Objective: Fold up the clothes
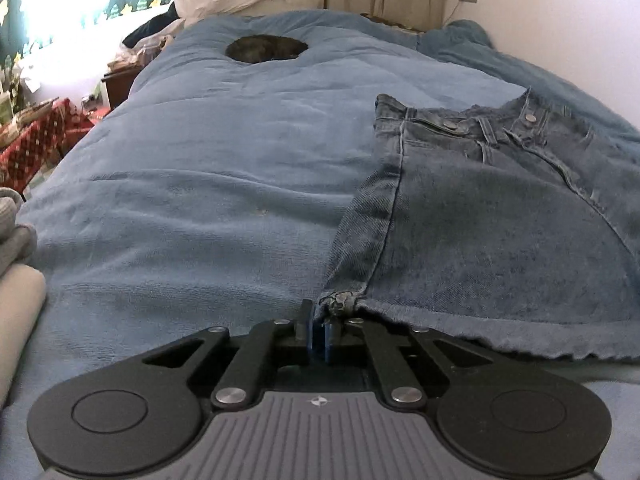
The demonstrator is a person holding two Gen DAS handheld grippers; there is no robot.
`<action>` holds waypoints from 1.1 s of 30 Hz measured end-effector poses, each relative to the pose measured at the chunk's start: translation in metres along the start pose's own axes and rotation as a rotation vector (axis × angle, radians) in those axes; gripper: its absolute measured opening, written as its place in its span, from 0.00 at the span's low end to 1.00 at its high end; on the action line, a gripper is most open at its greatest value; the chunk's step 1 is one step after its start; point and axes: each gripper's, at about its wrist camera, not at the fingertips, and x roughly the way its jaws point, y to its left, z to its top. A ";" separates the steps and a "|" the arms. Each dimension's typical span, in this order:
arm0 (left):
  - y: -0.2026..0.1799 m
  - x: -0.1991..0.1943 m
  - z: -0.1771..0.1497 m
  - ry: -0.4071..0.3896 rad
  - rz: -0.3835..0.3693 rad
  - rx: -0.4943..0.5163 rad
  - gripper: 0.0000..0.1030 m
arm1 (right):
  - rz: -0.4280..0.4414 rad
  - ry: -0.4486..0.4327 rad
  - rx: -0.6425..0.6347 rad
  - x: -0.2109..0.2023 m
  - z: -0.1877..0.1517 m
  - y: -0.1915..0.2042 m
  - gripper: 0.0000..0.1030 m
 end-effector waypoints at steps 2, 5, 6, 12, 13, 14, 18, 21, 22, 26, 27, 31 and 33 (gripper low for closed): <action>0.000 -0.003 0.000 -0.001 0.004 0.006 0.12 | 0.019 -0.007 0.017 -0.004 0.000 -0.005 0.04; -0.002 -0.009 -0.002 -0.010 0.024 0.021 0.19 | 0.043 -0.023 0.043 -0.010 -0.003 -0.009 0.04; -0.003 -0.011 -0.003 -0.013 0.032 0.025 0.22 | 0.048 -0.029 0.048 -0.011 -0.004 -0.010 0.04; -0.009 -0.033 -0.016 -0.018 0.110 0.053 0.23 | 0.094 -0.069 0.058 -0.032 -0.017 -0.016 0.05; -0.010 -0.038 -0.020 -0.020 0.129 0.056 0.22 | 0.100 -0.080 0.055 -0.037 -0.020 -0.018 0.05; -0.010 -0.046 -0.023 -0.026 0.141 0.053 0.22 | 0.105 -0.091 0.051 -0.042 -0.023 -0.019 0.06; -0.014 -0.076 -0.030 -0.072 0.124 0.003 0.22 | 0.125 -0.125 0.107 -0.063 -0.027 -0.042 0.08; -0.025 -0.085 -0.020 -0.107 0.075 -0.002 0.22 | 0.119 -0.139 0.135 -0.071 -0.014 -0.071 0.09; -0.030 -0.085 -0.014 -0.116 0.054 -0.001 0.22 | 0.115 -0.145 0.137 -0.072 -0.009 -0.080 0.09; -0.051 -0.066 0.015 -0.120 -0.054 0.001 0.22 | 0.105 -0.153 0.109 -0.056 0.034 -0.118 0.17; -0.057 -0.056 0.025 -0.109 -0.086 0.001 0.22 | 0.109 -0.146 0.093 -0.046 0.047 -0.123 0.19; -0.093 0.006 0.065 -0.025 -0.194 0.029 0.11 | 0.125 -0.115 0.027 -0.004 0.098 -0.144 0.20; -0.104 0.035 0.081 0.000 -0.209 0.035 0.11 | 0.132 -0.099 -0.006 0.017 0.124 -0.155 0.20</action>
